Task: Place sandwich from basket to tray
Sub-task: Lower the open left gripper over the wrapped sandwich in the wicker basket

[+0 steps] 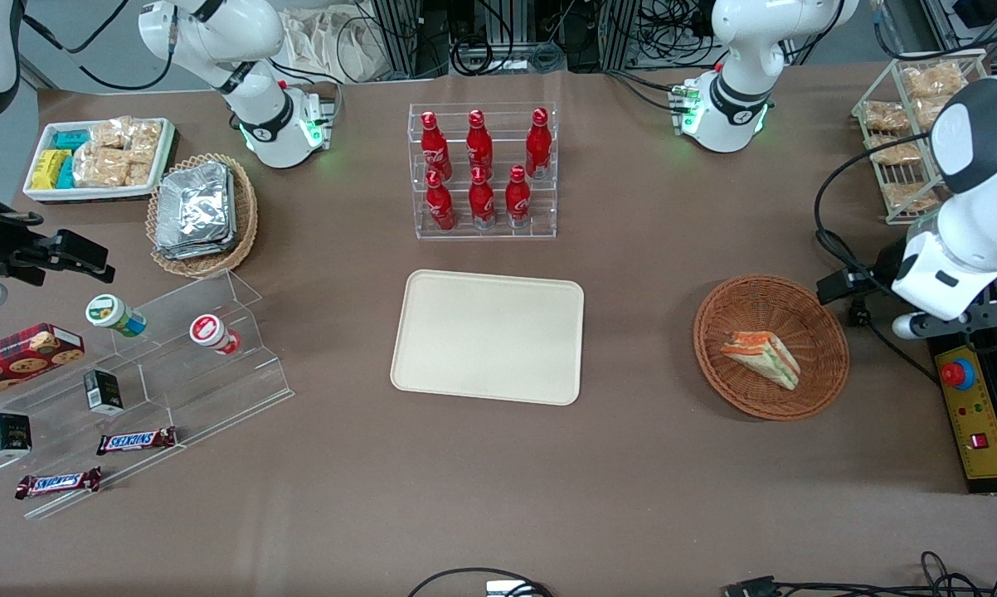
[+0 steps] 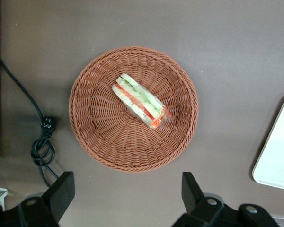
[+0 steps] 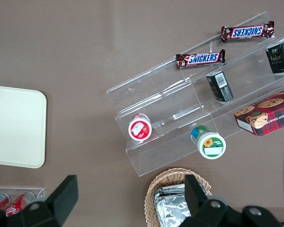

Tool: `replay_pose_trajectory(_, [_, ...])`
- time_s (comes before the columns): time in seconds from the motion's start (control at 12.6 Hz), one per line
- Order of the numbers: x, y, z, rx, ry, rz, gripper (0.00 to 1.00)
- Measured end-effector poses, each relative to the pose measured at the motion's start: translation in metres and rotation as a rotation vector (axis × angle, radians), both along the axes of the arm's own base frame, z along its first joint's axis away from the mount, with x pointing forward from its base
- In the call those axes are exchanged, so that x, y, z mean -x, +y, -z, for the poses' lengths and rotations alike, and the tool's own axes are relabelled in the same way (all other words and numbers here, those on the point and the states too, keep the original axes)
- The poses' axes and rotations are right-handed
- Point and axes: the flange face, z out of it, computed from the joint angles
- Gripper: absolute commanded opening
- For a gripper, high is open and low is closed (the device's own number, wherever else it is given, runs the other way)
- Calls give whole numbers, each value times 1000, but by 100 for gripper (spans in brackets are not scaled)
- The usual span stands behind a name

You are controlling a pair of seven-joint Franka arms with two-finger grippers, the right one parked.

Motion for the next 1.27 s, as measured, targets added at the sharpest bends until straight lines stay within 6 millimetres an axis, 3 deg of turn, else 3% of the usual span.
replay_pose_trajectory(0.24, [-9,1,7,4,1,-35,100])
replay_pose_trajectory(0.56, [-24,-9,35,-12,9,-287,100])
replay_pose_trajectory(0.72, [-35,-17,66,-49,18,-484,100])
replay_pose_trajectory(1.03, [-47,-19,156,-102,61,-756,100])
replay_pose_trajectory(1.27, [-40,-18,193,-145,98,-871,100])
